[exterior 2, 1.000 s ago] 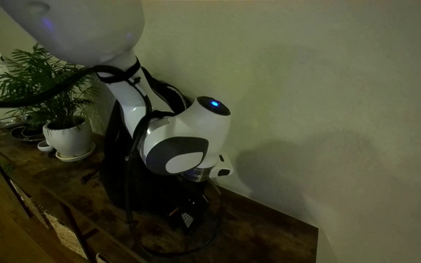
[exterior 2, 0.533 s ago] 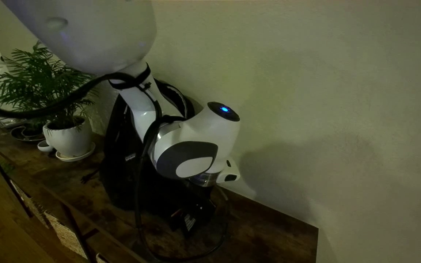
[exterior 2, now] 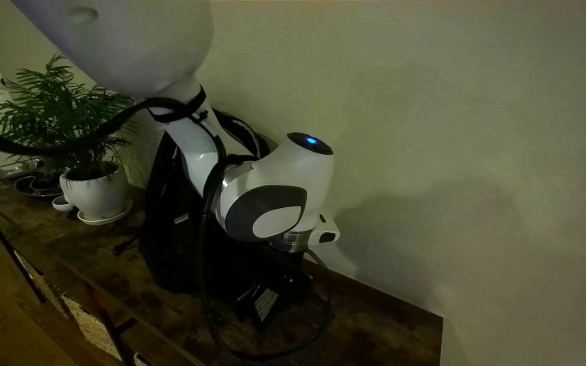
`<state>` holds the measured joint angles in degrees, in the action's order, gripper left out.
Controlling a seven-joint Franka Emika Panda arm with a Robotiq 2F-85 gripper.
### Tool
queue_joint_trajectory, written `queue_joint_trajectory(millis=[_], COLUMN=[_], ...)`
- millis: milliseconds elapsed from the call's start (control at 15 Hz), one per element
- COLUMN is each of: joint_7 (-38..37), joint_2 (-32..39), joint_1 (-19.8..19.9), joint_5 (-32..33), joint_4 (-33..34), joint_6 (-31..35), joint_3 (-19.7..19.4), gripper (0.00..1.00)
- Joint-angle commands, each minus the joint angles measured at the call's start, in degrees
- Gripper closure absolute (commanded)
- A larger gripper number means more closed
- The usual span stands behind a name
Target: Pick the wallet and put it in the bag
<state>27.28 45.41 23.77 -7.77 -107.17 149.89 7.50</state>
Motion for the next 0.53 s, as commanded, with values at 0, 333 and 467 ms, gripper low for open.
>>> queue_joint_trajectory(millis=[0, 333, 467], joint_7=[-2.3, -2.7, -3.0], joint_2=[-3.3, -5.0, -5.6], joint_1=[-3.9, -7.1, -8.2], joint_5=[3.3, 6.2, 7.2], joint_4=[-2.3, -3.7, -4.3], joint_6=[-1.0, -0.1, 0.3], joint_3=[-3.3, -4.6, -4.8], gripper=[0.0, 0.0, 0.0])
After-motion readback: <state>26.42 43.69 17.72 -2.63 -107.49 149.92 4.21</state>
